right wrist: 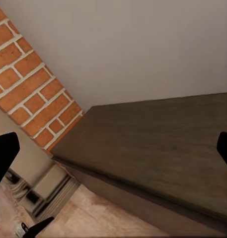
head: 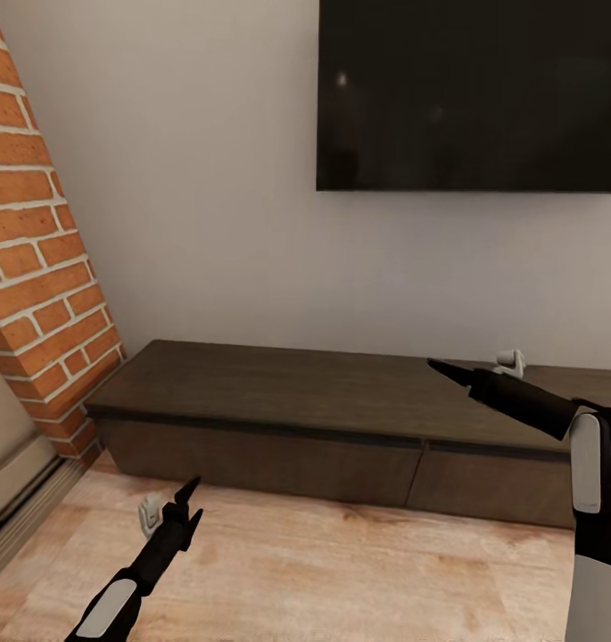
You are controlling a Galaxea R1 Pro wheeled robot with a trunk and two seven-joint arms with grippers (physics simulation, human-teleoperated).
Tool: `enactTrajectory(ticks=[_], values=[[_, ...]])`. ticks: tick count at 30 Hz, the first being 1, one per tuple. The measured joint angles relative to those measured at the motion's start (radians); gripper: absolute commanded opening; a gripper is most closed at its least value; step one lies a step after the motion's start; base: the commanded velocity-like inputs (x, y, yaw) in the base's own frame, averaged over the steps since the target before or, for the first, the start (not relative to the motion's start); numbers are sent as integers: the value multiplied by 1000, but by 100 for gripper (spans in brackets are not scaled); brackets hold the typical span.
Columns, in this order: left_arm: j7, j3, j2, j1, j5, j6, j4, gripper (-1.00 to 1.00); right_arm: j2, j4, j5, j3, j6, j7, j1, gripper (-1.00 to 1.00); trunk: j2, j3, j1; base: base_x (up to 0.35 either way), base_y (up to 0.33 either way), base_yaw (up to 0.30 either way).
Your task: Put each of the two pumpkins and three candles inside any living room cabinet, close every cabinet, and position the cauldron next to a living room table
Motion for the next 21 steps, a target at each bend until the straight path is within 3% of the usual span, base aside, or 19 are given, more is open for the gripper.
enactTrajectory(ticks=[3, 9, 15, 21], values=[[-3, -1, 2, 0, 3, 5, -1, 100, -1, 0, 0, 0, 0, 0, 0, 100, -1, -12, 1, 0, 0, 0], [-8, 5, 13, 9, 13, 17, -12, 100, -7, 0, -1, 0, 0, 0, -1, 100, -1, -12, 1, 0, 0, 0], [-7, 11, 40, 32, 17, 21, -16, 100, -10, 0, -1, -1, 0, 0, -2, 100, -1, -12, 1, 0, 0, 0], [-10, 4, 46, 44, 16, 21, -20, 100, -10, 0, 0, 0, 0, 1, -2, 100, -2, -35, 4, 0, 0, 0]])
